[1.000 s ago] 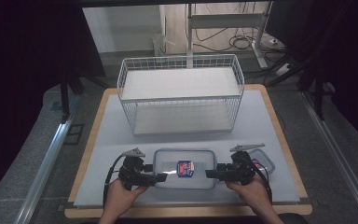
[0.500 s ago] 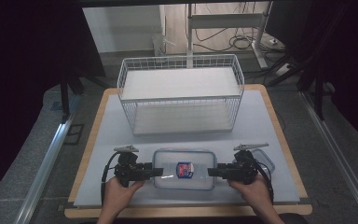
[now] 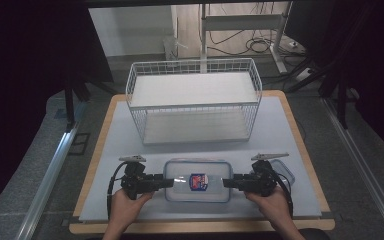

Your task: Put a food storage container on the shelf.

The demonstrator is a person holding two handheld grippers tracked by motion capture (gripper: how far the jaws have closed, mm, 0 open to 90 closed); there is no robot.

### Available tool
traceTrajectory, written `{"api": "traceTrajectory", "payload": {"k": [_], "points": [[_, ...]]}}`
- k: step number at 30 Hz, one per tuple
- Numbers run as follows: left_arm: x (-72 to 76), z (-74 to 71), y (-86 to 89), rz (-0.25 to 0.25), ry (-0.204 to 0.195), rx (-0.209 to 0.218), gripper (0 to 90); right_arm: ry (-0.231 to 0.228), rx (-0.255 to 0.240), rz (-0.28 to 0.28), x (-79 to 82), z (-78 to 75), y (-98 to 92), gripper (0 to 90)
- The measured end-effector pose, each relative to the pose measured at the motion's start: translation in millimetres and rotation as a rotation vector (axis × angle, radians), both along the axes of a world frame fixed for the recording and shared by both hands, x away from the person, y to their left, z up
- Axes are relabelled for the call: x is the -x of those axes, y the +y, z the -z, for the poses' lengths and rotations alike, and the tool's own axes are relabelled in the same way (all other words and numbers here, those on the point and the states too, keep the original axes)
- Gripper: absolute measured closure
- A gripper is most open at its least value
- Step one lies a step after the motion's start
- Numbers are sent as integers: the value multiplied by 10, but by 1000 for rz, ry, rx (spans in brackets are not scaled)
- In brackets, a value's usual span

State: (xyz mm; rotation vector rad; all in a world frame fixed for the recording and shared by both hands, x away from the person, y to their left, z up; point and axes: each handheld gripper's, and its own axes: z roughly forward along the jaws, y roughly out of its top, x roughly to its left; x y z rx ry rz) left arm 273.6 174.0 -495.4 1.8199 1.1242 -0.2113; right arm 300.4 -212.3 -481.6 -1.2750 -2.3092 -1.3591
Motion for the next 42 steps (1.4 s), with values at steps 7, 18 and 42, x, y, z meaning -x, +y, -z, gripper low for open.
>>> {"api": "traceTrajectory", "payload": {"k": [7,18,42], "points": [[-7,-94,-3,-15,-40,15,507,-46,-30,21,-31,-115,-15,500],[-67,-344,19,-25,-102,20,506,-114,-44,23,-112,-394,3,502],[-379,-1250,125,-86,-199,7,495,-212,-66,6,-482,-1202,142,502]]}}
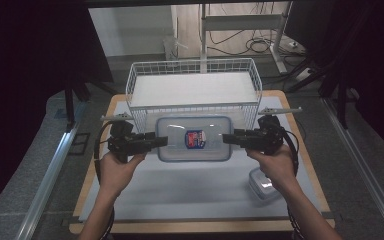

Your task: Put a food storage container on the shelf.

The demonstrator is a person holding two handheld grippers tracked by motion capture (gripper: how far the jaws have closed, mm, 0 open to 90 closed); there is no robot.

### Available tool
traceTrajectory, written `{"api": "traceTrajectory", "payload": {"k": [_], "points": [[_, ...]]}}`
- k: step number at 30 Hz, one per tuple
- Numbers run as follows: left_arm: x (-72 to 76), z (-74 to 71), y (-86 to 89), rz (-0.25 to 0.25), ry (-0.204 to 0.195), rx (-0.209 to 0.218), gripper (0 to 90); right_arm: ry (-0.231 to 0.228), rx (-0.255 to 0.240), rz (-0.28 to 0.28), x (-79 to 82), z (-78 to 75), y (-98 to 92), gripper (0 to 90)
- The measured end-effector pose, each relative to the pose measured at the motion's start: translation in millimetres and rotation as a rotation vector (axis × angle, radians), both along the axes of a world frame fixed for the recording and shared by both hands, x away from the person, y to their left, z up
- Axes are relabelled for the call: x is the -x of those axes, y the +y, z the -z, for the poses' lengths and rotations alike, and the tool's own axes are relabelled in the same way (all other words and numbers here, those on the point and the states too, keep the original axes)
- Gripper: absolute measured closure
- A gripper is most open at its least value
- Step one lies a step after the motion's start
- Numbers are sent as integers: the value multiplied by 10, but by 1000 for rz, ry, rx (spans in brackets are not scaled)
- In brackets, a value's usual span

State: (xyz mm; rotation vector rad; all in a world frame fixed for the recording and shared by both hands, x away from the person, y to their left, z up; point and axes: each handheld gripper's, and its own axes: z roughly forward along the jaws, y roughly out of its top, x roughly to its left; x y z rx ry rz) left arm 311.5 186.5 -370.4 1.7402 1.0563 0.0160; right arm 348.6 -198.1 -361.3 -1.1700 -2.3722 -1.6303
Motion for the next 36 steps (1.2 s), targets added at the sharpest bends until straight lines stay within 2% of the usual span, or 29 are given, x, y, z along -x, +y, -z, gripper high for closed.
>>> {"api": "traceTrajectory", "payload": {"k": [3,13,17,22,28,36], "points": [[-54,-94,8,-8,-6,-1,490,-11,0,-3,-88,-132,21,502],[-268,-362,37,-24,-16,7,487,-35,-7,1,-287,-383,53,502],[-388,-486,54,-32,-18,15,484,-44,-10,8,-417,-536,79,502],[-492,-568,63,-35,-16,18,484,-40,-21,14,-535,-629,89,501],[-612,-658,58,-42,-12,10,484,-35,-31,19,-643,-671,89,500],[-826,-694,81,-47,7,33,481,-28,-40,37,-818,-736,113,499]]}}
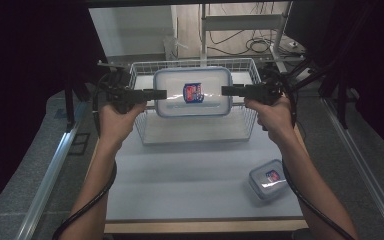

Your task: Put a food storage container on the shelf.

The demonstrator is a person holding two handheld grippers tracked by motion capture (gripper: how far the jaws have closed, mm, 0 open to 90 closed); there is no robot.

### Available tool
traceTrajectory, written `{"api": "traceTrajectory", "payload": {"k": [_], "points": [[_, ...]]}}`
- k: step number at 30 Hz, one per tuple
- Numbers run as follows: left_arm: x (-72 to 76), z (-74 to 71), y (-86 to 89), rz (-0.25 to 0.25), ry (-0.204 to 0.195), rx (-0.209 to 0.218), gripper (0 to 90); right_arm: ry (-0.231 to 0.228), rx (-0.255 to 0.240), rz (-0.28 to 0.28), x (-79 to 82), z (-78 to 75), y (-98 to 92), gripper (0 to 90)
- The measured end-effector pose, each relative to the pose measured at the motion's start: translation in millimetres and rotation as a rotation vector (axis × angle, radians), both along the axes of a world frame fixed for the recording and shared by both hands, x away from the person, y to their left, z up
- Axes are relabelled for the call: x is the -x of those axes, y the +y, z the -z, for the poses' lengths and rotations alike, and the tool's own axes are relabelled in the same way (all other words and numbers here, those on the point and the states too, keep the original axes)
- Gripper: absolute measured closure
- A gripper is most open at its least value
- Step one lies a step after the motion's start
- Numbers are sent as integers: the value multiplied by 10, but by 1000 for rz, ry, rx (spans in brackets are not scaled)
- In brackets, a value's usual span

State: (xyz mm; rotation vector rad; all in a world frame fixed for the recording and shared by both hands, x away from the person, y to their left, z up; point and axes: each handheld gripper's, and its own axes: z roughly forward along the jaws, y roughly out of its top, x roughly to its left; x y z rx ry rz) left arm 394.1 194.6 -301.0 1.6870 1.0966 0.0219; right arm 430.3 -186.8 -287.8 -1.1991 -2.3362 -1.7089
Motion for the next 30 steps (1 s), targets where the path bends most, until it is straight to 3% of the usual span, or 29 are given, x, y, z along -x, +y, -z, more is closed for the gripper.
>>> {"api": "traceTrajectory", "payload": {"k": [11,20,30], "points": [[-326,-11,29,-21,26,-3,476,31,-17,28,-326,28,53,492],[-516,47,50,-39,58,11,468,61,-9,54,-504,50,108,484],[-606,24,31,-54,75,9,465,86,-15,69,-622,56,114,478]]}}
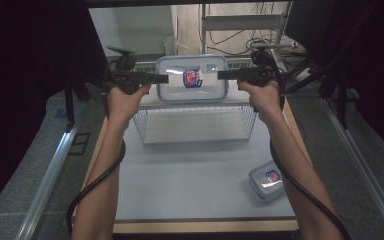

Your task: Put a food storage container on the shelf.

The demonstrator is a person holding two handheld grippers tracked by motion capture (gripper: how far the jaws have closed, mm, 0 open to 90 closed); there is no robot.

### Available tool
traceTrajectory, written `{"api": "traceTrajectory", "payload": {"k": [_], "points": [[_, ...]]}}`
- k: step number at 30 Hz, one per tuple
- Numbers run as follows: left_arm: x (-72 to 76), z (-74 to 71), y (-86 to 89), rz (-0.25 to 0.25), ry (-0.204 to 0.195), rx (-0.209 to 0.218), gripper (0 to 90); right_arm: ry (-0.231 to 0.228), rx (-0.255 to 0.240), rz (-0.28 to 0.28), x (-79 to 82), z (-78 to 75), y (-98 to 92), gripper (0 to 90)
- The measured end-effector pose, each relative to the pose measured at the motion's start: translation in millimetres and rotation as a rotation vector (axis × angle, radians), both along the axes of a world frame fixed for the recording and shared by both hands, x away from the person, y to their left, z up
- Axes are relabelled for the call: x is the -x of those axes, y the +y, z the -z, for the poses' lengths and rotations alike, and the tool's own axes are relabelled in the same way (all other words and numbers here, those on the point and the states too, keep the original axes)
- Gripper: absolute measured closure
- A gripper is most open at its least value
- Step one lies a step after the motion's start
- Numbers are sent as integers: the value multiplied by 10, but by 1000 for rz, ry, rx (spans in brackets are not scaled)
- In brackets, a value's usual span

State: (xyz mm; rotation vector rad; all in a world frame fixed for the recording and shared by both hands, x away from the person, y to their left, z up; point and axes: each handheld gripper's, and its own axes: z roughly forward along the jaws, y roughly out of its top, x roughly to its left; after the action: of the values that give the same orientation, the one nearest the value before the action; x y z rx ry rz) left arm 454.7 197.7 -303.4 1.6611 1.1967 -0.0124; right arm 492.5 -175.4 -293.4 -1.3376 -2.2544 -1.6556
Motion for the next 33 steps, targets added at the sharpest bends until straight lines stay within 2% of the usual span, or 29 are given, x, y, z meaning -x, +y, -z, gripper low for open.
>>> {"api": "traceTrajectory", "payload": {"k": [3,7,11,16,17,19,22,24,33], "points": [[-12,-10,-16,-8,-4,-3,463,2,-9,3,-21,12,-6,475],[-36,-15,-50,-15,-19,-40,437,-1,-4,11,-38,10,1,470],[-63,-12,-97,-30,-35,-61,401,0,10,24,-62,4,14,462],[-75,12,-123,-34,-35,-62,367,-15,44,40,-87,10,40,407],[-75,14,-118,-40,-47,-72,361,-14,48,43,-91,16,42,401],[-75,18,-111,-51,-44,-91,342,-14,52,49,-101,33,37,396],[-69,32,-101,-47,-43,-67,357,-9,47,49,-109,68,35,400],[-64,33,-105,-45,-47,-79,355,-13,60,52,-106,88,45,383],[-19,46,-94,-40,-63,-80,324,-33,60,54,-79,68,24,349]]}}
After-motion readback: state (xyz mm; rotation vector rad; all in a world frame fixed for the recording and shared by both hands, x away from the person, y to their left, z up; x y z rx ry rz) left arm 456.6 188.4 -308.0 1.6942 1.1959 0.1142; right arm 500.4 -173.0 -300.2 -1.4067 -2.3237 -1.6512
